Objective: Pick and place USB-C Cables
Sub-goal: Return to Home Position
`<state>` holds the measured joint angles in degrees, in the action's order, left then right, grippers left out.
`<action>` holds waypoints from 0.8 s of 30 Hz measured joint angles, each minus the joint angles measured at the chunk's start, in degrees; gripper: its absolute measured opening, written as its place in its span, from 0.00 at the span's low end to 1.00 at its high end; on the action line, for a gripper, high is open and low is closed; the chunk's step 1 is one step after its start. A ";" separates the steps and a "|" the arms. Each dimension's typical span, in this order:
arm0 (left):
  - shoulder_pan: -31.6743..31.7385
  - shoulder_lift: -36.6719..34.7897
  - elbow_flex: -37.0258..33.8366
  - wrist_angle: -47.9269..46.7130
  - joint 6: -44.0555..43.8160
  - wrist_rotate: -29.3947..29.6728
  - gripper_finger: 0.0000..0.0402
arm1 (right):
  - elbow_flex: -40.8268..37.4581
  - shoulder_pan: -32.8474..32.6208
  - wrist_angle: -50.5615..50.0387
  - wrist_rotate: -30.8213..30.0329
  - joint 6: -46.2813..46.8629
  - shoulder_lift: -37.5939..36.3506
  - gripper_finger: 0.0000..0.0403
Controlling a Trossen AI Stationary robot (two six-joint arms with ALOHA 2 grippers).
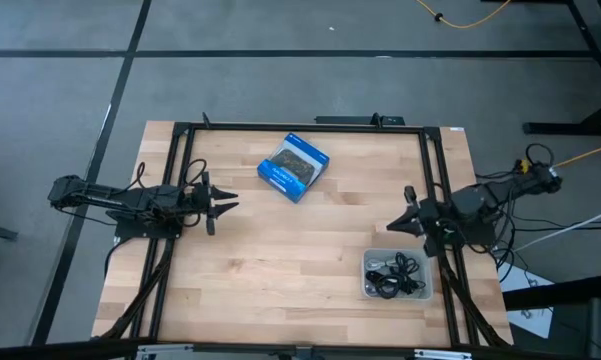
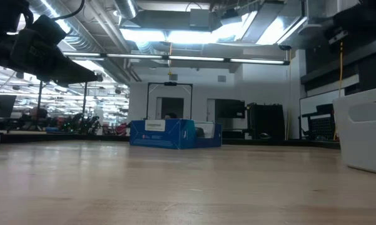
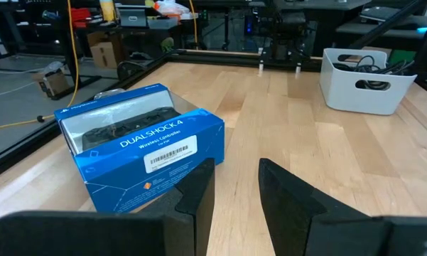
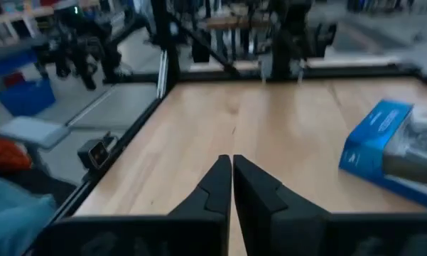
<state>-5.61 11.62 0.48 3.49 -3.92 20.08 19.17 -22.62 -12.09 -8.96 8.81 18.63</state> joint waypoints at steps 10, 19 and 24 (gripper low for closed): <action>0.02 0.00 -0.01 0.00 0.00 0.01 0.26 | -11.14 6.15 1.54 3.05 -3.77 -18.33 0.05; 0.01 0.00 -0.01 0.00 0.00 0.00 0.26 | -15.33 9.47 10.46 3.10 -9.43 -18.53 0.05; 0.02 0.00 -0.01 -0.02 0.00 0.02 0.26 | -18.79 10.53 14.43 3.09 -10.59 -18.40 0.05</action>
<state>-5.58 11.62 0.47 3.47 -3.92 20.09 0.38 -12.08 2.34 -5.87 -1.78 0.22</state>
